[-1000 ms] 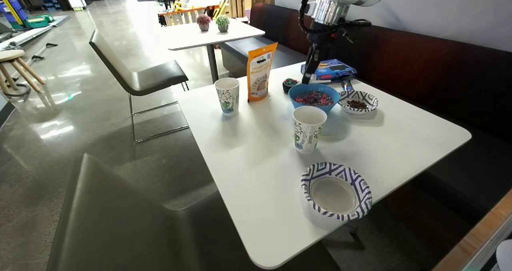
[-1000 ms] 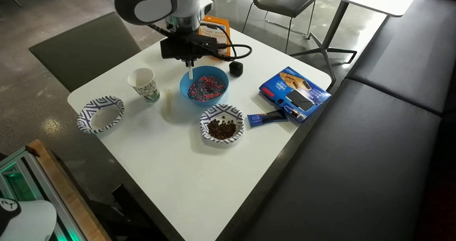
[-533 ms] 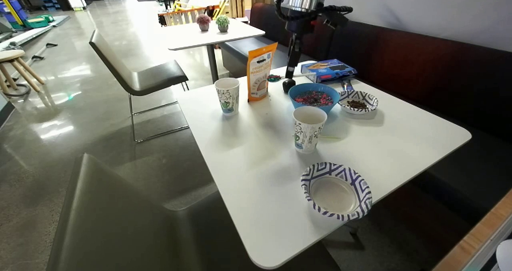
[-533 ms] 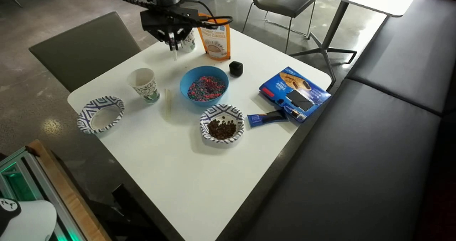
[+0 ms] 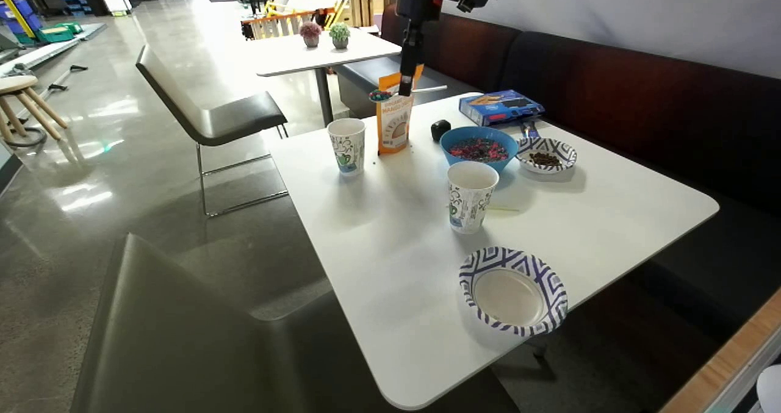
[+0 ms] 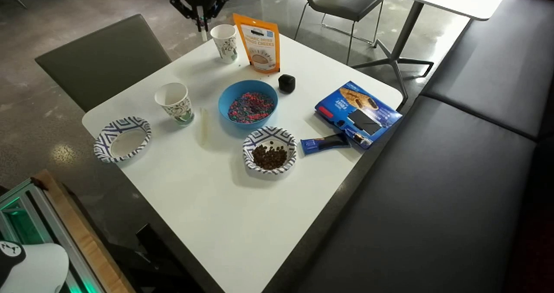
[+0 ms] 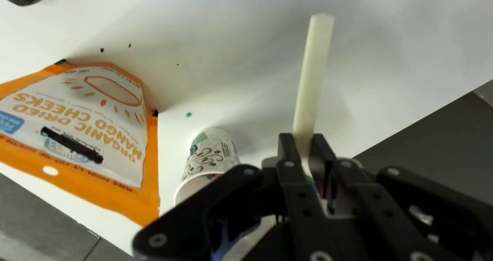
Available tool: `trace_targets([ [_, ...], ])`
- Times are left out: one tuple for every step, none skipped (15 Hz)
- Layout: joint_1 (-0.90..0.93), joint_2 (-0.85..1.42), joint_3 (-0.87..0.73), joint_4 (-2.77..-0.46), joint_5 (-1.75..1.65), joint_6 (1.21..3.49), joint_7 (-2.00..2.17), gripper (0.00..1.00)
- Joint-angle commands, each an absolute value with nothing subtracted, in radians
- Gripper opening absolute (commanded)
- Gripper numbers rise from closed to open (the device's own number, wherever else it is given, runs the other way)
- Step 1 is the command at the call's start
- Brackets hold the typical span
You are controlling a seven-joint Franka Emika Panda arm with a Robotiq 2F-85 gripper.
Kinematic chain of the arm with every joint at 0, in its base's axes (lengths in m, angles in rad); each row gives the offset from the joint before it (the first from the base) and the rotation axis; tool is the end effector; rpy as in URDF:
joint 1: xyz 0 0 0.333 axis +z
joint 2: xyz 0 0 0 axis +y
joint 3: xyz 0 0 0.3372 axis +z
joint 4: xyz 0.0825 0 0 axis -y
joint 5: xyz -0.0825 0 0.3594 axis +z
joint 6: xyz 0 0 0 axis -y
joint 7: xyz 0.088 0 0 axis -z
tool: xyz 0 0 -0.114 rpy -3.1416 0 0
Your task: Put some of the contents of the blue bowl into the paper cup next to the orange packet using the plastic spoon
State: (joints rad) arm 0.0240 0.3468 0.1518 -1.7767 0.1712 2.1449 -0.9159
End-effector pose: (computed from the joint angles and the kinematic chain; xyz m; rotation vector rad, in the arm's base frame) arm 0.6224 0.1099 0.3948 -2.6079 -1.4089 -0.1381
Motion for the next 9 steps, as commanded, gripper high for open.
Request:
trace_targets([
  [0.048, 0.479, 0.16, -1.591, 0.152, 2.077, -0.846, 0.04],
  [0.052, 0.515, 0.161, -1.544, 0.153, 2.071, -0.827, 0.04],
  [0.056, 0.547, 0.163, -1.501, 0.154, 2.063, -0.812, 0.04],
  [0.06, 0.58, 0.163, -1.461, 0.151, 2.058, -0.789, 0.04],
  [0.065, 0.61, 0.165, -1.423, 0.151, 2.056, -0.767, 0.04],
  [0.07, 0.64, 0.166, -1.39, 0.15, 2.054, -0.746, 0.04],
  [0.077, 0.664, 0.164, -1.364, 0.141, 2.056, -0.723, 0.04],
  [0.085, 0.686, 0.16, -1.343, 0.132, 2.063, -0.694, 0.04],
  [0.087, 0.706, 0.162, -1.32, 0.128, 2.06, -0.672, 0.04],
])
